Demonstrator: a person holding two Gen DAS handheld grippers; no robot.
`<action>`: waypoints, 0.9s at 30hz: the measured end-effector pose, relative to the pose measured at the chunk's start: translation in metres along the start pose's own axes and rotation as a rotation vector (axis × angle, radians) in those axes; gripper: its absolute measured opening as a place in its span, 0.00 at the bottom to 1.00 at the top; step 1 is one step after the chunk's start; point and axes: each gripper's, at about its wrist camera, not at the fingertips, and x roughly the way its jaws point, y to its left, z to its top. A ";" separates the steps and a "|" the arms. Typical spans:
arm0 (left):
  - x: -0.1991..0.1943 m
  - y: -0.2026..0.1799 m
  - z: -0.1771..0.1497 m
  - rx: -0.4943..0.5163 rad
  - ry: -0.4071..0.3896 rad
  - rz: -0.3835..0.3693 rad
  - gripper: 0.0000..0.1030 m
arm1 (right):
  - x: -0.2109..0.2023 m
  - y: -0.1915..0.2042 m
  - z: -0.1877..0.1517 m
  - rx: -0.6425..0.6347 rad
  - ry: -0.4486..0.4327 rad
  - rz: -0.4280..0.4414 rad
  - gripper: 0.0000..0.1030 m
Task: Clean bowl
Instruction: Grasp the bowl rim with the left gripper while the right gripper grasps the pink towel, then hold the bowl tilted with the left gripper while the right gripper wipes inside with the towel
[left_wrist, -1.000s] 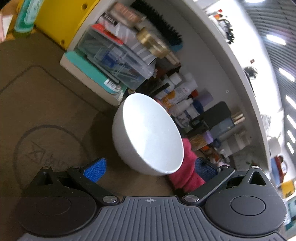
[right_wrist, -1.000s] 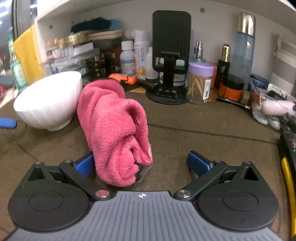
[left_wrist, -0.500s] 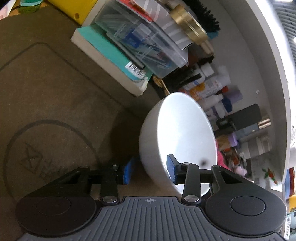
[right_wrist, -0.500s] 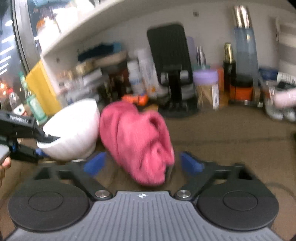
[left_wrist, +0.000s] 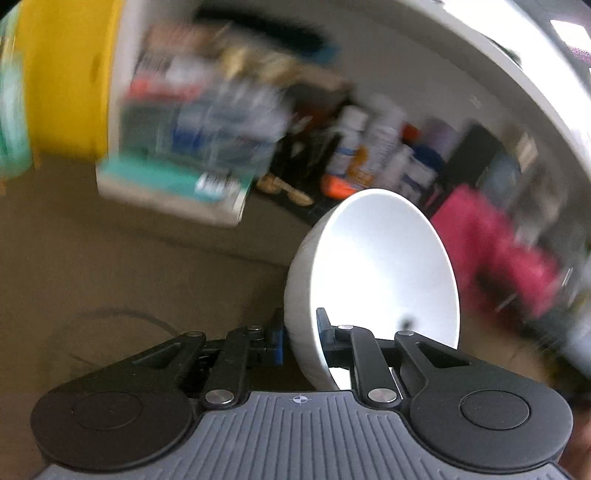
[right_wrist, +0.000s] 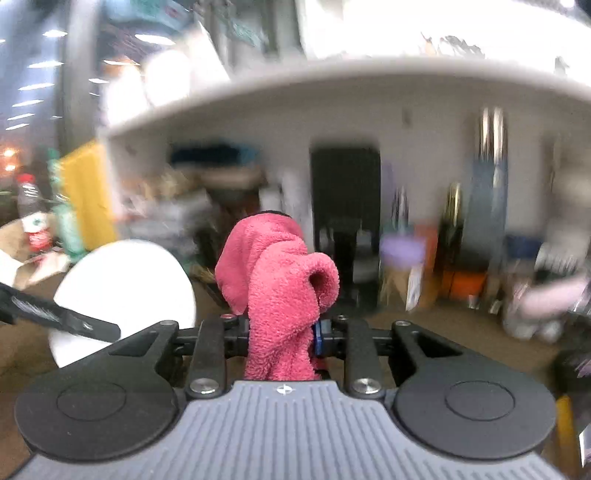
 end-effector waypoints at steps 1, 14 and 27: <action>-0.006 -0.011 -0.004 0.070 -0.020 0.039 0.15 | -0.014 0.005 0.001 0.002 0.020 0.040 0.26; -0.031 -0.070 -0.044 0.363 -0.015 0.130 0.19 | -0.015 0.092 -0.033 -0.139 0.287 0.158 0.26; -0.029 -0.053 -0.041 0.307 0.020 0.070 0.26 | -0.062 0.065 -0.020 0.036 0.071 0.100 0.24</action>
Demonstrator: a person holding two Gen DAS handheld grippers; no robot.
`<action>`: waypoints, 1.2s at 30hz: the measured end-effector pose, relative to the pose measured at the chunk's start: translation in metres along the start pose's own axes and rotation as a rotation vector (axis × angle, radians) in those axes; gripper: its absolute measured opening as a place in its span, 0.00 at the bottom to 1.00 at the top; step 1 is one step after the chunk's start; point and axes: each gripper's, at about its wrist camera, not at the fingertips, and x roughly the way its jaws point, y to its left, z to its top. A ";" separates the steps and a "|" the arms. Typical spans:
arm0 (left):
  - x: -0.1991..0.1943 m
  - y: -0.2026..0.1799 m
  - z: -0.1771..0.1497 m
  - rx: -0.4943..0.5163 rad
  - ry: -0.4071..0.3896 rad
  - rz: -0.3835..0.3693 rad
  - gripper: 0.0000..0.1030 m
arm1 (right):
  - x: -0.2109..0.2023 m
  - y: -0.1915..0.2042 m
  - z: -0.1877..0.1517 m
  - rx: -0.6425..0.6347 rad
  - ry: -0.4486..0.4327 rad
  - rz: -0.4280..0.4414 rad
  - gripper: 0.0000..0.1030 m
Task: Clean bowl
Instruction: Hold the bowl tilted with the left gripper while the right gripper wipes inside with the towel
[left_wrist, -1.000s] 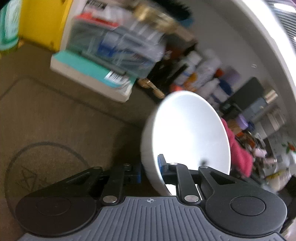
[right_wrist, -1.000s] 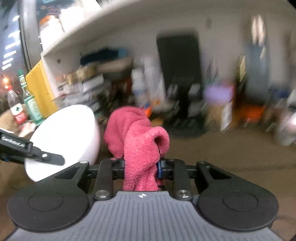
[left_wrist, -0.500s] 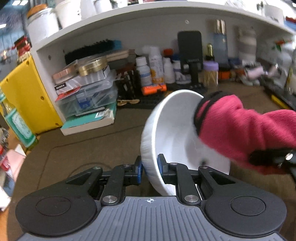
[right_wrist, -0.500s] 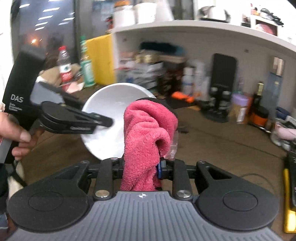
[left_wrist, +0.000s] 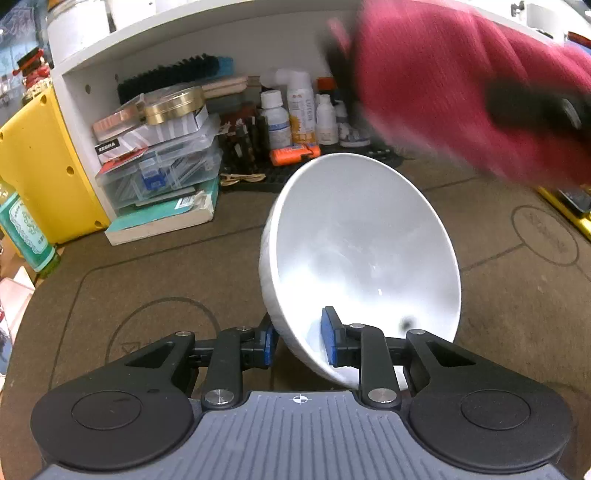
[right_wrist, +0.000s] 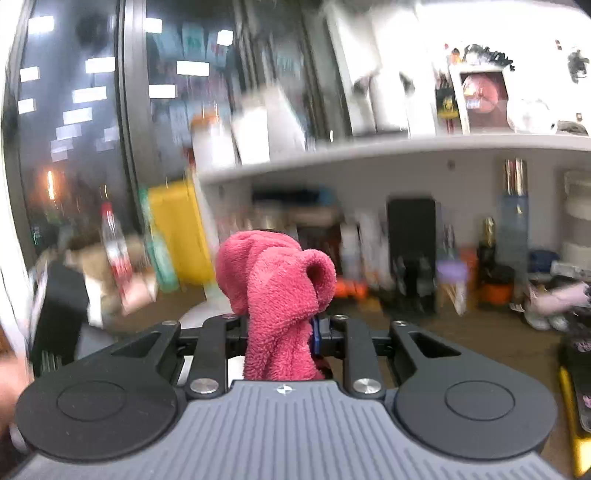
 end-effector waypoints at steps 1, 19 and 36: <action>0.000 0.000 0.001 0.001 -0.001 0.000 0.26 | 0.007 0.001 -0.010 -0.008 0.057 0.006 0.24; 0.032 -0.012 -0.006 -0.255 -0.033 -0.057 0.70 | 0.065 -0.049 -0.028 0.303 0.021 -0.056 0.25; 0.018 -0.017 -0.001 0.074 -0.002 -0.062 0.29 | 0.038 -0.027 -0.001 0.122 -0.143 0.047 0.25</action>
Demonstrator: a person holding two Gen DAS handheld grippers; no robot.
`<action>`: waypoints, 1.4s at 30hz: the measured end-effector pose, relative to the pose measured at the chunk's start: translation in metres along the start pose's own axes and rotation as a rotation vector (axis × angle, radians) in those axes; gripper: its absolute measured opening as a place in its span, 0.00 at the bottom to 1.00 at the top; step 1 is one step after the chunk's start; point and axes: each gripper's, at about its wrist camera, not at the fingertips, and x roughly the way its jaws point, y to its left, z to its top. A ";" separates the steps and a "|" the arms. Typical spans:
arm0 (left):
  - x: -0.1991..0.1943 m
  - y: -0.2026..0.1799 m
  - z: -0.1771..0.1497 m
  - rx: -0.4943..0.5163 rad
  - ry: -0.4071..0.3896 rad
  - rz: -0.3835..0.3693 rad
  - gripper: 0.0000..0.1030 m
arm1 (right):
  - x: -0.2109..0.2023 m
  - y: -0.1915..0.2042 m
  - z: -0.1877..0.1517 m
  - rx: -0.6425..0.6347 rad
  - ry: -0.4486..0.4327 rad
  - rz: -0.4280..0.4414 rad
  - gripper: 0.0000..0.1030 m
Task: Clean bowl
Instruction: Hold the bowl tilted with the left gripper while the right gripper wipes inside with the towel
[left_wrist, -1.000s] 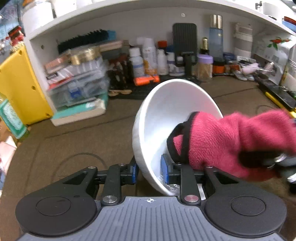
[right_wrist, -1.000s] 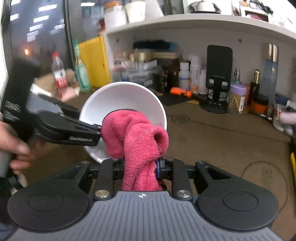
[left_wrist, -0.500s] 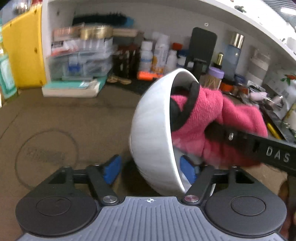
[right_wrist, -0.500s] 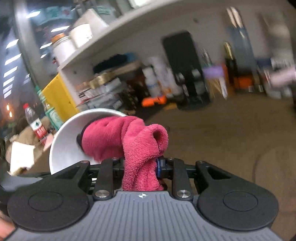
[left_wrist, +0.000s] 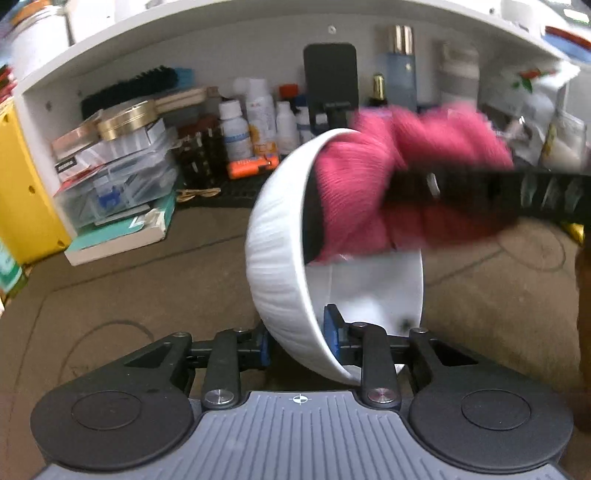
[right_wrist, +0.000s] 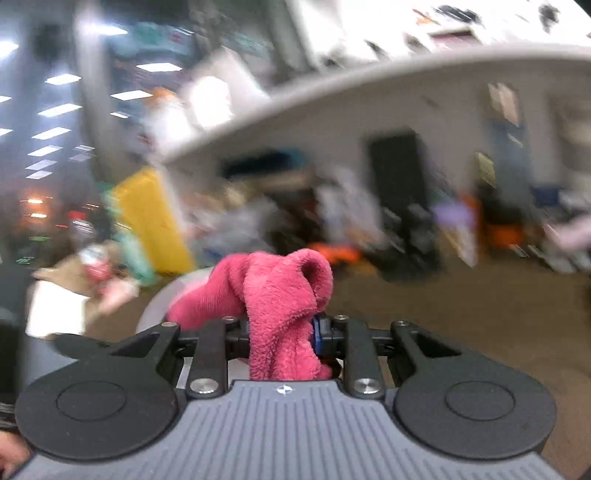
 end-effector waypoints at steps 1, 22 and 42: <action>0.001 0.004 0.001 0.003 0.005 0.005 0.27 | -0.005 0.002 0.001 -0.012 -0.016 0.022 0.25; 0.021 0.009 0.010 -0.152 -0.008 0.025 0.32 | -0.034 -0.036 -0.020 0.168 0.037 -0.056 0.25; 0.004 0.005 0.007 0.011 0.026 -0.018 0.40 | 0.020 0.017 -0.003 -0.226 0.139 -0.180 0.25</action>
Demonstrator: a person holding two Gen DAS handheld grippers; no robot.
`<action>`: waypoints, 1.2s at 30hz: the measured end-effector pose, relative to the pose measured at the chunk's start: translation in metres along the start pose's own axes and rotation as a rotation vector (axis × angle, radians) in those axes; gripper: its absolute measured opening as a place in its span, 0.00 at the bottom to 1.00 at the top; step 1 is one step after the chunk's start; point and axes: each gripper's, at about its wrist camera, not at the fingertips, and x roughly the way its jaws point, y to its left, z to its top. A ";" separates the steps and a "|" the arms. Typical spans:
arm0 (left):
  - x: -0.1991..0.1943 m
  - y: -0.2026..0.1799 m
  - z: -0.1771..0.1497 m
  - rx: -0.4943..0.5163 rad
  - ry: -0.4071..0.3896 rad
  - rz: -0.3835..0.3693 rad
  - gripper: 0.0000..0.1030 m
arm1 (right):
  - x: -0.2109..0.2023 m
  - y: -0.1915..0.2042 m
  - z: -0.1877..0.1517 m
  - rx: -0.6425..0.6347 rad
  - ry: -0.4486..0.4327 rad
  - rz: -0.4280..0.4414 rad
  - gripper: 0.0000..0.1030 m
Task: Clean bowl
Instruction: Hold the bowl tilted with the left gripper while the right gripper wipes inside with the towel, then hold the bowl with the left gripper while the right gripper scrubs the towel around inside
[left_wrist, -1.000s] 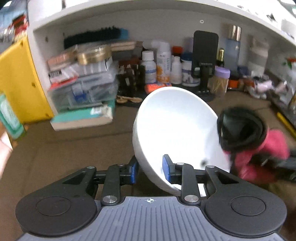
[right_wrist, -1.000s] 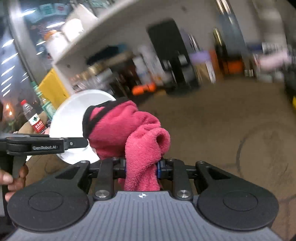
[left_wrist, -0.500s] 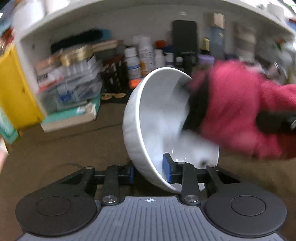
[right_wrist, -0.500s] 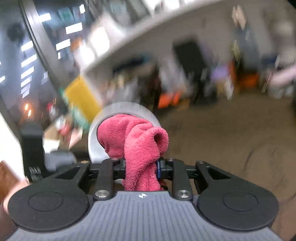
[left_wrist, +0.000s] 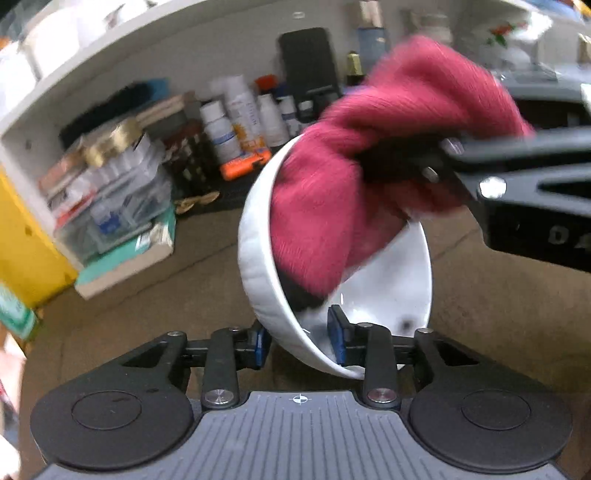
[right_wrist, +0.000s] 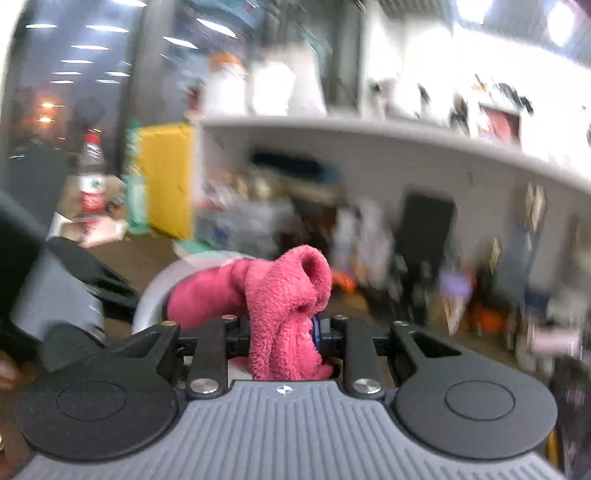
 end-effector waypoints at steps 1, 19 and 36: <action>0.003 0.002 -0.001 -0.059 -0.001 -0.027 0.43 | 0.005 -0.009 -0.006 0.048 0.022 0.023 0.25; 0.002 -0.007 0.009 0.020 -0.072 0.041 0.24 | 0.002 -0.040 -0.034 0.328 0.100 0.105 0.24; -0.005 -0.004 0.017 0.056 -0.027 -0.005 0.62 | 0.011 -0.042 -0.032 0.204 0.053 0.059 0.25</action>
